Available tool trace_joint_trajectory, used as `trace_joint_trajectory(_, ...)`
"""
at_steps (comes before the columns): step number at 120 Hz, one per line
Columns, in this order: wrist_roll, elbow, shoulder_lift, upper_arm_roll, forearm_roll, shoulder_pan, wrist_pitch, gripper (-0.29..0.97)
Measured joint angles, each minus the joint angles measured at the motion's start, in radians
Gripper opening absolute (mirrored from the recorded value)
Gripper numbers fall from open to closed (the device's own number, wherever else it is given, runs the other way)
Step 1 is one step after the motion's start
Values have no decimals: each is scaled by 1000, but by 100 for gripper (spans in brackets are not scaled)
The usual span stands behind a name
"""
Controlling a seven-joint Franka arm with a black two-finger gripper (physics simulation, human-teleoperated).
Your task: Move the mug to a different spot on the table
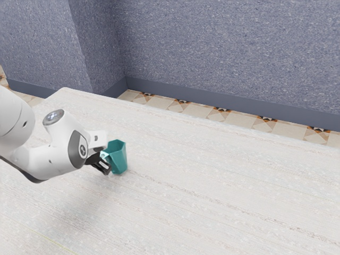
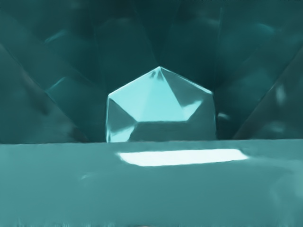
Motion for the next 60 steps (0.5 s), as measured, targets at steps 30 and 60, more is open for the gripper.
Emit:
trace_joint_trajectory(30,34,-1,-9,0,0,2,-11,47)
trace_joint_trajectory(60,58,-49,-159,0,1,3,-23,61)
